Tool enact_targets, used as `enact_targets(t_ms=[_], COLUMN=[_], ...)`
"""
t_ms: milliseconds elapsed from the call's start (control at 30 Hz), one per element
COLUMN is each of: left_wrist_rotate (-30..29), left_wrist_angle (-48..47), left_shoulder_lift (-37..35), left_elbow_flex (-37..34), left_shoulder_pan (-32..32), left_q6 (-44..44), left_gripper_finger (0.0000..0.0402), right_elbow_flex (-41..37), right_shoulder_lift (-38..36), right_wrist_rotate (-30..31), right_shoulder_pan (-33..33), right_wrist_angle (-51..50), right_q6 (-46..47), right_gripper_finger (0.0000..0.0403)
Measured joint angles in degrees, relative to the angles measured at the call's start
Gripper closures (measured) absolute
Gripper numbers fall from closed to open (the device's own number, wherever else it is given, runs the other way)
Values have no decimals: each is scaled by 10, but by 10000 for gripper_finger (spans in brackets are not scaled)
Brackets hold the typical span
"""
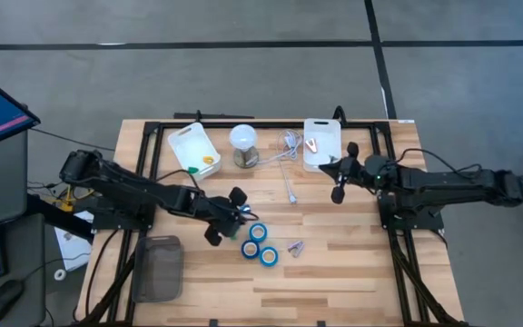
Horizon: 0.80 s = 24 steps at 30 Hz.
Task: Pick and place Stapler, Stapler remover, tape
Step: Put the top light blue tape into the black bin
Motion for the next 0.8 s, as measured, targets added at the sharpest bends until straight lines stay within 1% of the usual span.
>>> enact_targets(t_ms=[167, 333, 400, 500, 567, 700, 800], left_wrist_rotate=[0, 3, 20, 57, 81, 85, 69], left_wrist_angle=[-1, 1, 2, 6, 10, 24, 51], left_shoulder_lift=[39, 63, 67, 72, 77, 81, 81], left_elbow_flex=[0, 0, 0, 0, 0, 0, 0], left_shoulder_pan=[1, 2, 2, 2, 2, 2, 2], left_q6=[56, 59, 59, 60, 60, 60, 77], left_gripper_finger=[305, 260, 251, 246, 250, 269, 282], right_elbow_flex=[0, 0, 0, 0, 0, 0, 0], right_shoulder_lift=[36, 69, 80, 92, 99, 107, 111], right_wrist_rotate=[-1, -1, 3, 18, 29, 31, 30], right_shoulder_pan=[0, 0, 0, 0, 0, -4, -11], right_wrist_angle=[7, 11, 15, 16, 16, 17, 16], right_q6=[8, 10, 10, 10, 10, 10, 10], right_gripper_finger=[403, 403, 403, 403, 403, 403, 403])
